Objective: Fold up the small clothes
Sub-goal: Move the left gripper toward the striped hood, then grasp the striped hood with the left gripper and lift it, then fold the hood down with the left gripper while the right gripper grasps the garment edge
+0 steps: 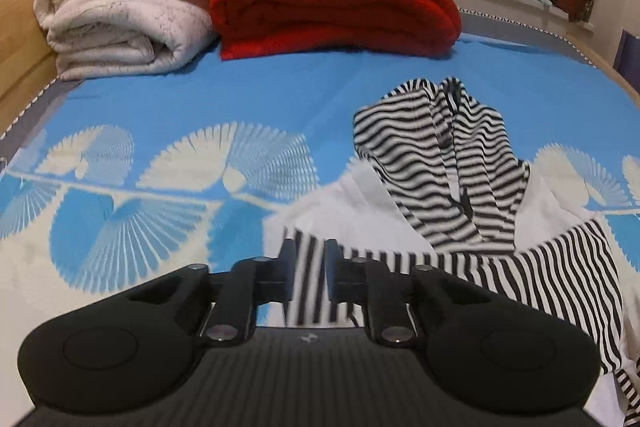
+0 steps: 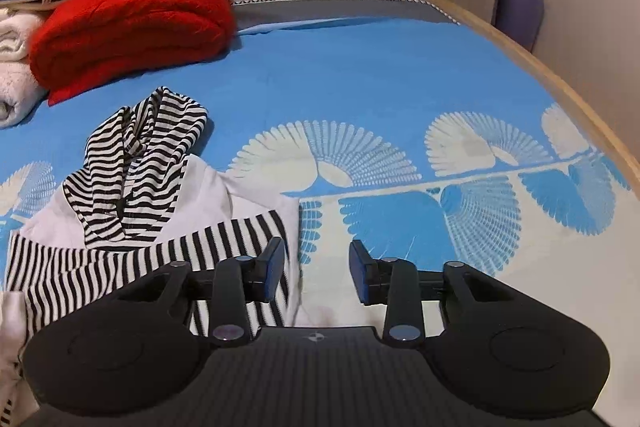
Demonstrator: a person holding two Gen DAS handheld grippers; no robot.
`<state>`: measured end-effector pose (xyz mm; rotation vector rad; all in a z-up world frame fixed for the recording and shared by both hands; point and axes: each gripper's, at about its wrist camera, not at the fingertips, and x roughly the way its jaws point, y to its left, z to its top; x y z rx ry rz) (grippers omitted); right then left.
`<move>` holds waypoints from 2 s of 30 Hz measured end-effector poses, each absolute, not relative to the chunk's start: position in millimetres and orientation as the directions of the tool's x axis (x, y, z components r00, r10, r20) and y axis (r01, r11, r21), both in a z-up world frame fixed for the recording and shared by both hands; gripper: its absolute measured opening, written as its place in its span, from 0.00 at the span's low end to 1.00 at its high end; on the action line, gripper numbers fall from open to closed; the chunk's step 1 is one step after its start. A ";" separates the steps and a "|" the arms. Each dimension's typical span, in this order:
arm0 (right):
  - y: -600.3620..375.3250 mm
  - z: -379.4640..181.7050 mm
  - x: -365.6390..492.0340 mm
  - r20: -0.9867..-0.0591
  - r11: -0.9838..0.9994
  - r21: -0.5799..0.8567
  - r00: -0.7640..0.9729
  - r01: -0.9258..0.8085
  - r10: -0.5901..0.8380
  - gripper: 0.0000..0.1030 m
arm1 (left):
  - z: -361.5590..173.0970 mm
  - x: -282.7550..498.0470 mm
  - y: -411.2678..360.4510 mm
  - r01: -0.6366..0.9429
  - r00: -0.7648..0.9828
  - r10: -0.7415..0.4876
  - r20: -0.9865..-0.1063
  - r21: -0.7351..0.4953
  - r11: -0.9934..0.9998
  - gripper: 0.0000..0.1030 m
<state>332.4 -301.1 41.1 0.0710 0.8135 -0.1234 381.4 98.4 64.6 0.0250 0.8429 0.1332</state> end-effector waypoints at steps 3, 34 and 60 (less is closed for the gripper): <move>-304.6 41.1 334.9 -0.734 0.994 -0.011 0.674 0.112 -0.084 0.26 | 75.8 409.9 107.3 -0.097 0.668 0.140 -0.731 0.101 0.990 0.12; -352.1 -1.9 354.6 -0.818 0.985 -0.111 0.552 0.130 -0.165 0.25 | -63.1 792.9 7.4 -0.060 0.484 0.015 -0.875 -0.016 0.998 0.53; -333.5 60.0 327.1 -0.730 0.966 0.230 0.678 0.119 0.091 0.26 | 84.1 296.8 17.3 0.558 0.409 -0.394 -0.823 -0.117 0.822 0.18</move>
